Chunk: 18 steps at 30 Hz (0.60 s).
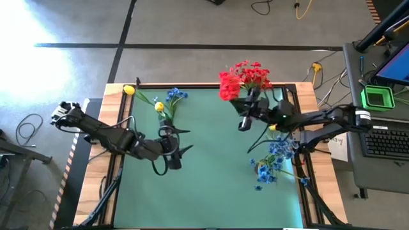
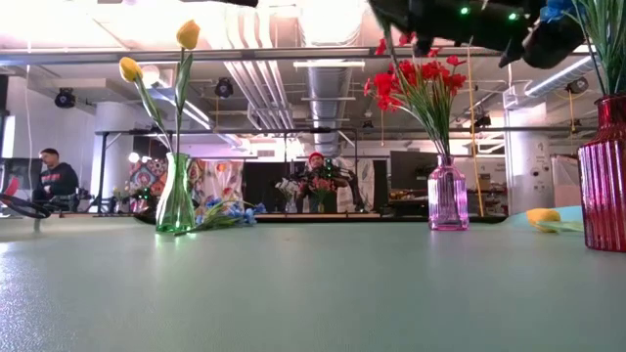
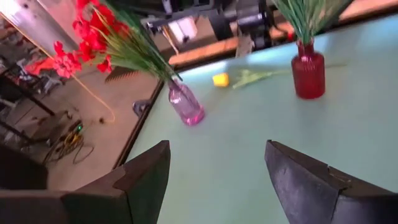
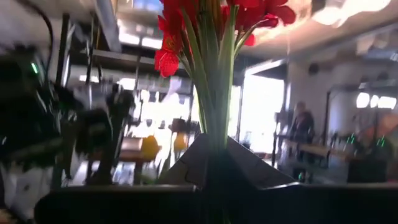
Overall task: Sort flowers into vase by color
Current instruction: Put the red flower into the purple vase
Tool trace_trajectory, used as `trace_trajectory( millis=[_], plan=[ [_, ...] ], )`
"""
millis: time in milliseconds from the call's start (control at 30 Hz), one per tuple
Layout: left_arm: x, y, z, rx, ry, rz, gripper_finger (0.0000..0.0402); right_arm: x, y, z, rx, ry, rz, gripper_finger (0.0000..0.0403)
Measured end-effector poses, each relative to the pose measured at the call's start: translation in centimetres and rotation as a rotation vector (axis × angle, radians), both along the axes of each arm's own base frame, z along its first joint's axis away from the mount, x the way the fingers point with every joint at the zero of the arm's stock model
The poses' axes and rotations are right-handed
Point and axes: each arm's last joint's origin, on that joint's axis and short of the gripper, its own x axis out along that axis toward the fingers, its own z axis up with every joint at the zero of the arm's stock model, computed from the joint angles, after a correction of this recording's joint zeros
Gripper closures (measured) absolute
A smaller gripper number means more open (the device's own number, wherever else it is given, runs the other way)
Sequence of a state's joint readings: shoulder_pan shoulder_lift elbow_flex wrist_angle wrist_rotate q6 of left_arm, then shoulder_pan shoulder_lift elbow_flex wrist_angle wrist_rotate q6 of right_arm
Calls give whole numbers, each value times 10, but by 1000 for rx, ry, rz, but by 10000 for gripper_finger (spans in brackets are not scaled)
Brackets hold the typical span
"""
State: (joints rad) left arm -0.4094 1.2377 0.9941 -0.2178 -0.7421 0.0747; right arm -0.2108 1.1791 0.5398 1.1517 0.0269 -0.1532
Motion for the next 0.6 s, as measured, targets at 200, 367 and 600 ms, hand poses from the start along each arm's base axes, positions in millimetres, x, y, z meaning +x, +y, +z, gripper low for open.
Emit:
trace_trajectory(
  millis=[200, 367, 600],
  plan=[
    [-8, 5, -11, -15, -124, -55, 153, -24, -2, -1, -33, -157, -31, 381],
    [-15, 10, -17, -23, -185, -59, 153, -39, -10, -9, 24, -224, -99, 381],
    [-19, 13, -21, -30, -194, -47, 153, -60, -12, -18, 61, -301, -197, 381]
  ],
)
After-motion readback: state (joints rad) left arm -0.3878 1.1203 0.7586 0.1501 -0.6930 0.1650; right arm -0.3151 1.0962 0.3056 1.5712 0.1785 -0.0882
